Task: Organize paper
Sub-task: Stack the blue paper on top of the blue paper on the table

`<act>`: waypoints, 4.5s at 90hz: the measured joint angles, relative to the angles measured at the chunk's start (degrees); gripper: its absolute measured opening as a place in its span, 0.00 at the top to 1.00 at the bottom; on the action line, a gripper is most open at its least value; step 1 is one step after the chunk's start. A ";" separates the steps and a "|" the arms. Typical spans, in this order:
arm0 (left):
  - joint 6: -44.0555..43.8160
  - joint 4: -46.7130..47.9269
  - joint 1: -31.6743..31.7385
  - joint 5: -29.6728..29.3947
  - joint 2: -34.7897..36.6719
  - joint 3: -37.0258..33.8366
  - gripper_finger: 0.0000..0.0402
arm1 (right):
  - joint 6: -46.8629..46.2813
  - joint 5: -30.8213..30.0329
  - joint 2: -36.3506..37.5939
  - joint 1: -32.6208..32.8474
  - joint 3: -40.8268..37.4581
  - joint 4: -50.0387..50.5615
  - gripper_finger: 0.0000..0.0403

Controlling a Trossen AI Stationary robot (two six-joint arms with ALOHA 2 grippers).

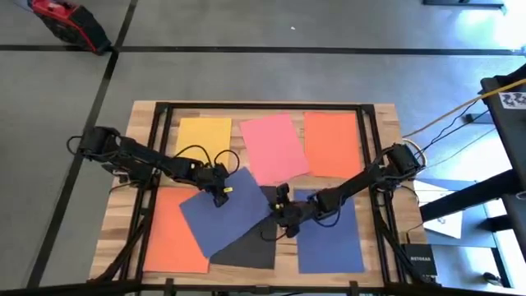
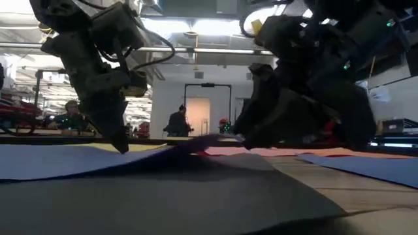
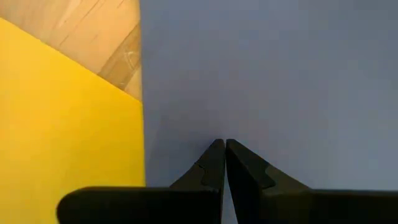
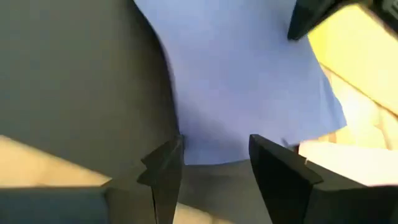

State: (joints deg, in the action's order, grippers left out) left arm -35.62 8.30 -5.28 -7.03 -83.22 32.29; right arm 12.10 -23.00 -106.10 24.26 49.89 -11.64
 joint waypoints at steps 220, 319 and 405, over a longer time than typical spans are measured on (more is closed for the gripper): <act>0.53 -0.01 0.02 0.01 0.02 -0.02 1.00 | 4.31 0.87 -2.91 -1.34 -0.02 -2.29 0.57; 2.92 -0.49 -0.06 -0.01 0.02 2.35 1.00 | 6.03 -0.99 -2.89 1.98 5.99 11.89 0.57; 1.56 -9.42 -4.42 -1.24 -12.63 5.63 1.00 | 4.13 4.55 -2.69 2.97 6.03 14.77 0.57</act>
State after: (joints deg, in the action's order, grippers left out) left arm -34.06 -1.12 -9.69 -8.27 -95.85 37.93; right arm 16.22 -18.46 -108.79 27.23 55.92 3.14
